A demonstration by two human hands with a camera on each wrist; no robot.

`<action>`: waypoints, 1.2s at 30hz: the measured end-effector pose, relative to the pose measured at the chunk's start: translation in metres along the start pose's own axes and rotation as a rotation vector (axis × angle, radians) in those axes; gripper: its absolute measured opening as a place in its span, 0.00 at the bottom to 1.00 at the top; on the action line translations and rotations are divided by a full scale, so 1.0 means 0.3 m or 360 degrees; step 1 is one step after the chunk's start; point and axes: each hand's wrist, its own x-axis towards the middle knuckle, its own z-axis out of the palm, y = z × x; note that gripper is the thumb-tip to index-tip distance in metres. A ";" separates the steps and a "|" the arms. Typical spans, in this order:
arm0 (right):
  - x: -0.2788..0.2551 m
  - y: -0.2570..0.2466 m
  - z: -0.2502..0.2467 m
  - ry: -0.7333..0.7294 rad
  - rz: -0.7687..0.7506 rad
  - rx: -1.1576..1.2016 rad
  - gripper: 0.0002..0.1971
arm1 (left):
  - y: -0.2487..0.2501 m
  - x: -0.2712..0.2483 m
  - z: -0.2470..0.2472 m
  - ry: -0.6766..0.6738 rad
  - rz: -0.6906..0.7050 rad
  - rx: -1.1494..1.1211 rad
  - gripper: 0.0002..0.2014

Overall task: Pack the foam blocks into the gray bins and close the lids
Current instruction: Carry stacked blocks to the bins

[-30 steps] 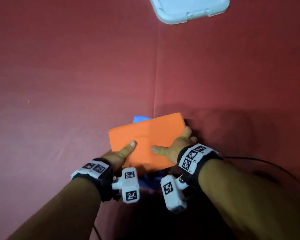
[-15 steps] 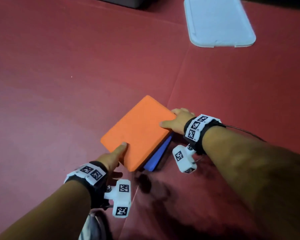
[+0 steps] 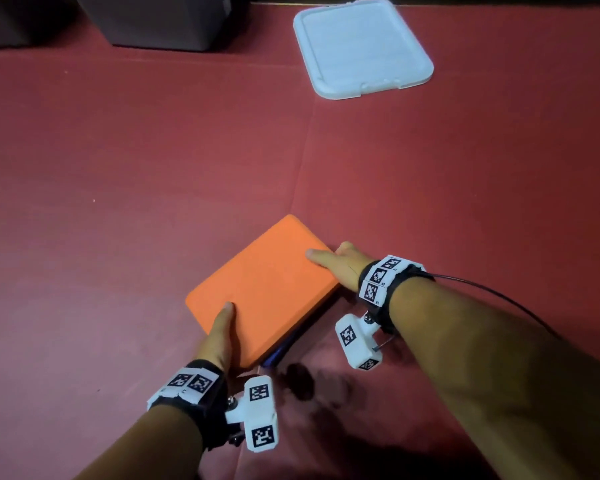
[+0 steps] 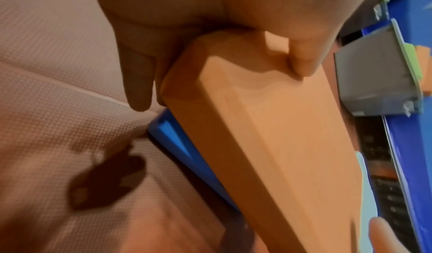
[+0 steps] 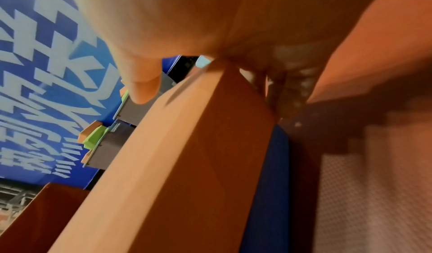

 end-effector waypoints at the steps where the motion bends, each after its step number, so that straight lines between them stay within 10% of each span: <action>1: -0.001 0.019 -0.005 -0.0003 0.0022 0.0039 0.48 | 0.001 -0.004 0.009 -0.0006 0.0029 0.0023 0.24; 10: -0.093 0.268 -0.234 0.0075 0.0185 0.0415 0.48 | 0.033 -0.112 0.226 -0.0083 0.0159 0.0349 0.28; 13: -0.228 0.365 -0.420 0.0133 0.0281 0.0640 0.28 | 0.054 -0.203 0.419 -0.0234 0.0245 0.0392 0.31; 16: -0.331 0.520 -0.608 0.0386 0.0314 0.0970 0.33 | 0.064 -0.335 0.658 -0.0452 0.0309 0.0542 0.40; 20: -0.550 0.770 -0.880 0.0747 0.0414 0.1298 0.28 | 0.043 -0.603 1.026 -0.0702 0.0538 0.0842 0.27; 29: -1.230 1.515 -1.134 0.0995 0.1184 0.1787 0.43 | -0.549 -1.191 1.790 -0.1348 0.0936 0.1917 0.35; 36: -1.181 1.915 -1.036 0.1600 0.1295 0.2149 0.42 | -0.941 -1.233 2.148 -0.1336 0.1274 0.2507 0.38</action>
